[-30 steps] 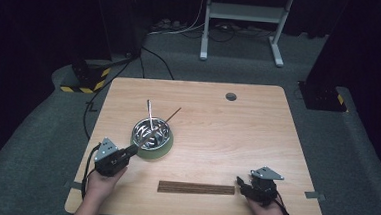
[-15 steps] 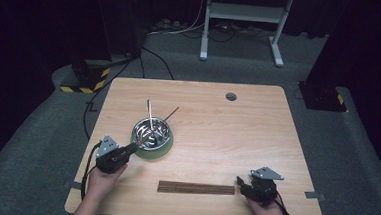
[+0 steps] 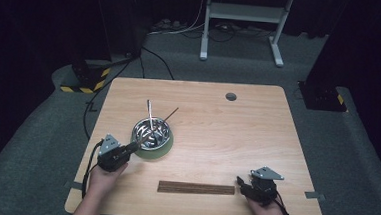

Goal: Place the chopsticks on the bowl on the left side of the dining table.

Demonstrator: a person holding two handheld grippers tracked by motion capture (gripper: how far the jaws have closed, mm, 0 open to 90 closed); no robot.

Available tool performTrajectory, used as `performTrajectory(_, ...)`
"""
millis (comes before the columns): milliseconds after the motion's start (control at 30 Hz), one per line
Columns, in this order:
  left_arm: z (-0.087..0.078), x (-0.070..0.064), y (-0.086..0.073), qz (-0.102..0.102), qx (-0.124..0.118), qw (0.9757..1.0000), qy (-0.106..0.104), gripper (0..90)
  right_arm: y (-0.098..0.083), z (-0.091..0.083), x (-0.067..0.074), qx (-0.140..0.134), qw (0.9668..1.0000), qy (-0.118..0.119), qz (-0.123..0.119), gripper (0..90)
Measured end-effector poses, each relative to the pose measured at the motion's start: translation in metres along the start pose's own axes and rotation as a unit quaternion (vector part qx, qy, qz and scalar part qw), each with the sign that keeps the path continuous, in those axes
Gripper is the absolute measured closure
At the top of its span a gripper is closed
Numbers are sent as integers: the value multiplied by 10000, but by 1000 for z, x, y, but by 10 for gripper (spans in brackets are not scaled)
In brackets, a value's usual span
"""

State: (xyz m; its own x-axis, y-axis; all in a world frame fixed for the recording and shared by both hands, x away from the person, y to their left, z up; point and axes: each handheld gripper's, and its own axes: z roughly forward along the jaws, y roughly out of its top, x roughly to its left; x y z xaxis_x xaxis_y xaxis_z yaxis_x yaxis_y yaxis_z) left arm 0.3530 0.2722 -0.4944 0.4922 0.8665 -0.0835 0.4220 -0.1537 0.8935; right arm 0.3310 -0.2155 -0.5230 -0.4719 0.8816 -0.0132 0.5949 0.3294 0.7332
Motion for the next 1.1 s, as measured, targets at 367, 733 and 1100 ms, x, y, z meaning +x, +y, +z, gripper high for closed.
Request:
performTrajectory(367,-3,0,-2,45,149,9999,-45,837,0,0,0,9,10000,8,-2,388)
performTrajectory(733,-7,3,-9,-5,93,9999,-45,834,0,0,0,20,10000,18,-6,388)
performTrajectory(1100,-6,2,-6,6,141,9998,-108,833,0,0,0,18,10000,17,-4,387)
